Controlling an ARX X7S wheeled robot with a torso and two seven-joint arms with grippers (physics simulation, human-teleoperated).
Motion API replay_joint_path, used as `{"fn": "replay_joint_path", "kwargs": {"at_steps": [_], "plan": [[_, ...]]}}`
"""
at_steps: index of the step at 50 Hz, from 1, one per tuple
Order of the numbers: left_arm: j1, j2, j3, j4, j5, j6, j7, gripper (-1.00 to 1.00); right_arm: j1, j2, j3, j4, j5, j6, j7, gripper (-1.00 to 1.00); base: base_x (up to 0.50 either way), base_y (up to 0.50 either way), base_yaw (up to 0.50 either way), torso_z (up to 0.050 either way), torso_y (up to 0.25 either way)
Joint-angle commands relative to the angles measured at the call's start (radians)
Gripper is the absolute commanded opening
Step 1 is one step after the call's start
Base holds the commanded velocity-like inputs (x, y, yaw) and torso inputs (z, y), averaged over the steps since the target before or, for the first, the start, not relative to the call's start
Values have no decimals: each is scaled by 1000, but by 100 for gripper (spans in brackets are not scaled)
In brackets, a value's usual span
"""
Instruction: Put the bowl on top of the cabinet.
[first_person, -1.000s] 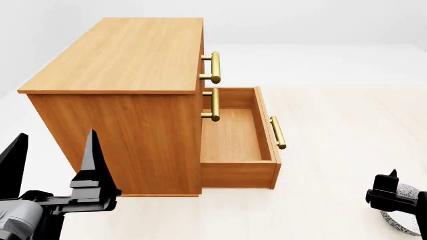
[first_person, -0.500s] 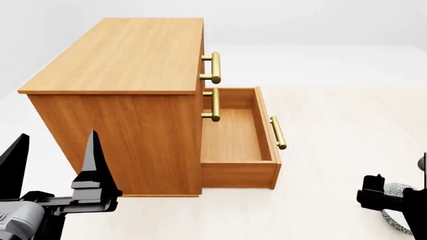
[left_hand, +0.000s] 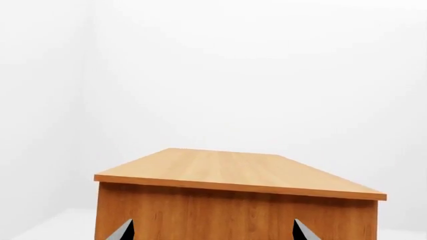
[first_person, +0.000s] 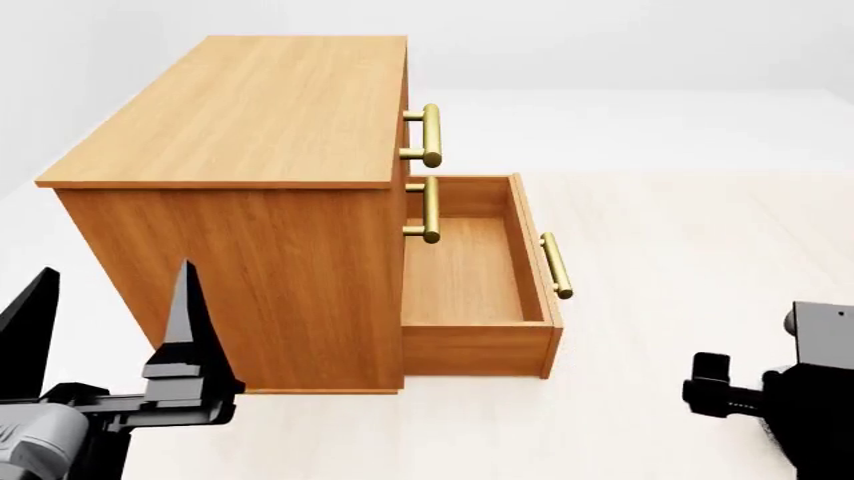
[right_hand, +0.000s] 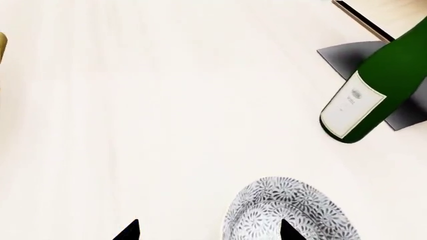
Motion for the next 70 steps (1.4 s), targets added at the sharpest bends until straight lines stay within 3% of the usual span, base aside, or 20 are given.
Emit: {"fn": "replay_joint_path", "kwargs": {"at_steps": [1, 70], "plan": [[0, -9, 2, -1, -6, 5, -8, 100, 16, -5, -46, 104, -25, -42, -8, 100, 0, 0, 0, 0, 0], [8, -48, 32, -12, -10, 44, -46, 100, -11, -2, -123, 310, -91, -160, -20, 100, 0, 0, 0, 0, 0]]}}
